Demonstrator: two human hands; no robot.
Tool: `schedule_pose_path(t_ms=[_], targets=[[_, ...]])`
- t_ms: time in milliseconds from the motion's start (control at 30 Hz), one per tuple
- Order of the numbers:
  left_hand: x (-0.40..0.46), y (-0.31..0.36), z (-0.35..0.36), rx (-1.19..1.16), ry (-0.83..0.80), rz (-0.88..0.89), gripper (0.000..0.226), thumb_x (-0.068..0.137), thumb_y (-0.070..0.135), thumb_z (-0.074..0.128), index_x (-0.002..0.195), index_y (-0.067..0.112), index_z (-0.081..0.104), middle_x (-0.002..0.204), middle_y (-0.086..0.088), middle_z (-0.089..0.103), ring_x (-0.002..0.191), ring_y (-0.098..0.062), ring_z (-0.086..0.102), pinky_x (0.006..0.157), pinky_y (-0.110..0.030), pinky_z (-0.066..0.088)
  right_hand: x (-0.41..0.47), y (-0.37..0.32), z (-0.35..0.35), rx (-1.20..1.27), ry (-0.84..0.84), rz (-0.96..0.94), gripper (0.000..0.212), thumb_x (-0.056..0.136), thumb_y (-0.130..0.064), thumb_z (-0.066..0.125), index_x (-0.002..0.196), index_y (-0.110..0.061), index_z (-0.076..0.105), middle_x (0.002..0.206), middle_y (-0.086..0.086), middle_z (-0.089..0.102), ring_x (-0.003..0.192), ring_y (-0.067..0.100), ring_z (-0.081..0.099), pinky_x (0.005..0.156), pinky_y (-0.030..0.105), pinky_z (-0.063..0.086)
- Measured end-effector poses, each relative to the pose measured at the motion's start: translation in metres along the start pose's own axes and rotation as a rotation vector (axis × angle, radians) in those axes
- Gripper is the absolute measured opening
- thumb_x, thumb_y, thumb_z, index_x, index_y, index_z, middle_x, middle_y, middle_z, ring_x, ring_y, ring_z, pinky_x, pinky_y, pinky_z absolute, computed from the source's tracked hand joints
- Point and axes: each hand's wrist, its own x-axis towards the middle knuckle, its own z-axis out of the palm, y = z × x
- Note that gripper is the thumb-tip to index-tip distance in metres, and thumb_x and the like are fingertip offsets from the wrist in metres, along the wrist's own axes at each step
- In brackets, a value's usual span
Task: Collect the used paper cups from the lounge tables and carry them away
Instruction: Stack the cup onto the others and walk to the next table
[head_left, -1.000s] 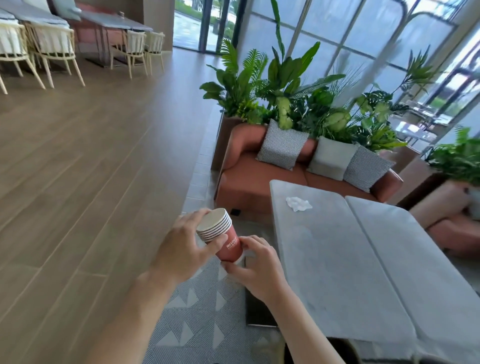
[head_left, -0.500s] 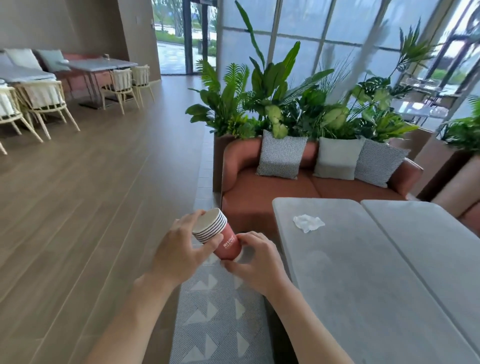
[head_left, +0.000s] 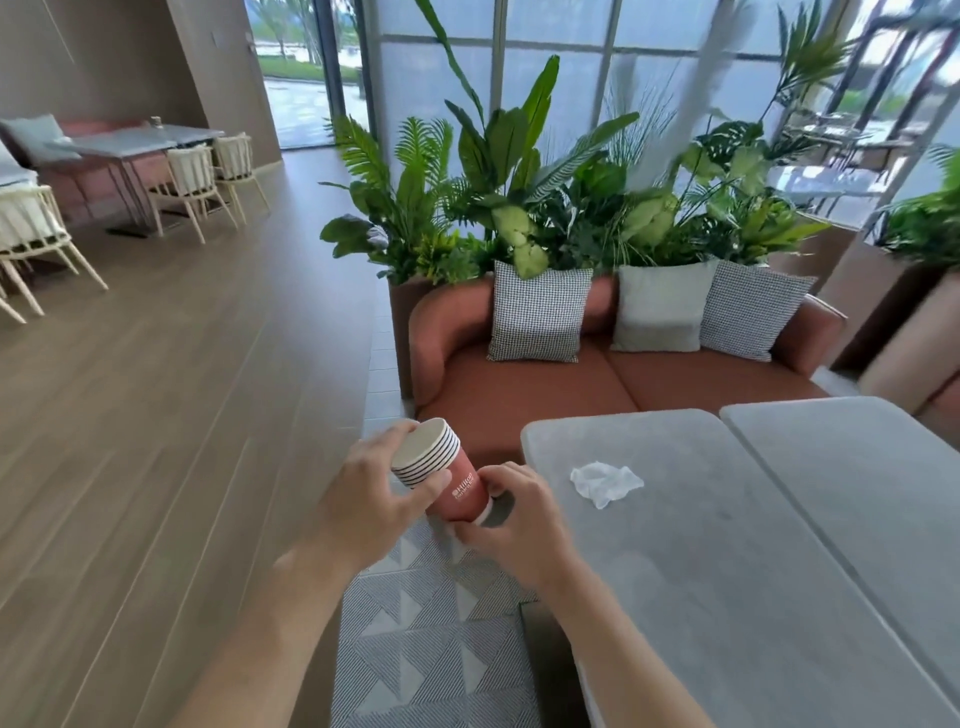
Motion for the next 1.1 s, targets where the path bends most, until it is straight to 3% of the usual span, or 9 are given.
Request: schedule_pose_path(t_ms=[233, 333, 433, 567, 667, 767, 933, 1000, 1100], targets=[[0.092, -0.034, 0.041, -0.071, -0.112, 0.070, 0.068, 0.081, 0.073, 0.062, 0.137, 0.035, 0.060, 0.122, 0.026, 0.061, 0.110, 0.002, 0.055, 0.093, -0.010, 0.037, 0.054, 0.043, 0.009, -0.023, 0.103, 0.101, 0.047, 0.061, -0.053, 0.091, 0.098, -0.034, 0.071, 0.093, -0.019, 0.065, 0.091, 0.008, 0.061, 0.075, 0.027, 0.052], [0.133, -0.052, 0.055, -0.142, -0.214, 0.111, 0.067, 0.082, 0.072, 0.064, 0.139, 0.037, 0.058, 0.124, 0.025, 0.063, 0.114, -0.005, 0.060, 0.097, -0.023, 0.047, 0.075, 0.053, 0.015, -0.053, 0.161, 0.155, 0.051, 0.062, -0.057, 0.091, 0.102, -0.034, 0.071, 0.095, -0.019, 0.067, 0.092, 0.007, 0.062, 0.076, 0.026, 0.052], [0.175, -0.067, 0.061, -0.201, -0.289, 0.176, 0.069, 0.082, 0.071, 0.066, 0.141, 0.037, 0.056, 0.126, 0.024, 0.062, 0.117, -0.008, 0.060, 0.102, -0.036, 0.052, 0.098, 0.052, 0.023, -0.074, 0.226, 0.215, 0.055, 0.063, -0.062, 0.089, 0.109, -0.037, 0.071, 0.100, -0.025, 0.068, 0.097, 0.001, 0.062, 0.079, 0.012, 0.050], [0.228, -0.086, 0.057, -0.262, -0.347, 0.243, 0.064, 0.084, 0.070, 0.068, 0.140, 0.041, 0.054, 0.126, 0.033, 0.059, 0.121, 0.004, 0.057, 0.102, -0.027, 0.049, 0.135, 0.041, 0.029, -0.157, 0.285, 0.308, 0.059, 0.065, -0.059, 0.090, 0.115, -0.033, 0.074, 0.106, -0.025, 0.069, 0.100, -0.001, 0.062, 0.083, 0.010, 0.048], [0.261, -0.094, 0.057, -0.309, -0.413, 0.299, 0.067, 0.086, 0.070, 0.068, 0.142, 0.037, 0.055, 0.128, 0.029, 0.061, 0.121, 0.001, 0.059, 0.101, -0.020, 0.047, 0.154, 0.032, 0.033, -0.186, 0.337, 0.359, 0.057, 0.066, -0.057, 0.090, 0.115, -0.031, 0.074, 0.107, -0.023, 0.070, 0.101, 0.002, 0.063, 0.085, 0.014, 0.050], [0.280, -0.101, 0.059, -0.347, -0.478, 0.330, 0.069, 0.085, 0.068, 0.069, 0.145, 0.036, 0.054, 0.130, 0.027, 0.061, 0.123, 0.004, 0.057, 0.096, -0.009, 0.041, 0.164, 0.023, 0.040, -0.215, 0.390, 0.420, 0.055, 0.065, -0.056, 0.090, 0.112, -0.032, 0.074, 0.104, -0.024, 0.069, 0.099, 0.001, 0.063, 0.083, 0.010, 0.048], [0.294, -0.109, 0.064, -0.435, -0.549, 0.334, 0.057, 0.084, 0.071, 0.066, 0.135, 0.053, 0.049, 0.123, 0.036, 0.060, 0.119, 0.008, 0.056, 0.089, -0.002, 0.041, 0.172, 0.016, 0.045, -0.291, 0.413, 0.477, 0.050, 0.068, -0.054, 0.090, 0.110, -0.032, 0.074, 0.103, -0.024, 0.071, 0.100, 0.001, 0.062, 0.083, 0.009, 0.046], [0.298, -0.111, 0.069, -0.454, -0.576, 0.332, 0.060, 0.083, 0.073, 0.064, 0.137, 0.051, 0.050, 0.123, 0.034, 0.060, 0.119, 0.007, 0.057, 0.089, -0.006, 0.044, 0.173, 0.016, 0.046, -0.308, 0.417, 0.488, 0.050, 0.069, -0.054, 0.089, 0.112, -0.033, 0.074, 0.105, -0.023, 0.071, 0.100, 0.001, 0.062, 0.083, 0.008, 0.045], [0.304, -0.114, 0.081, -0.475, -0.635, 0.333, 0.068, 0.085, 0.071, 0.066, 0.144, 0.039, 0.052, 0.128, 0.027, 0.061, 0.122, 0.002, 0.057, 0.097, -0.025, 0.053, 0.173, 0.020, 0.048, -0.303, 0.434, 0.519, 0.049, 0.068, -0.053, 0.087, 0.110, -0.031, 0.074, 0.103, -0.021, 0.070, 0.098, 0.004, 0.062, 0.082, 0.014, 0.049]])
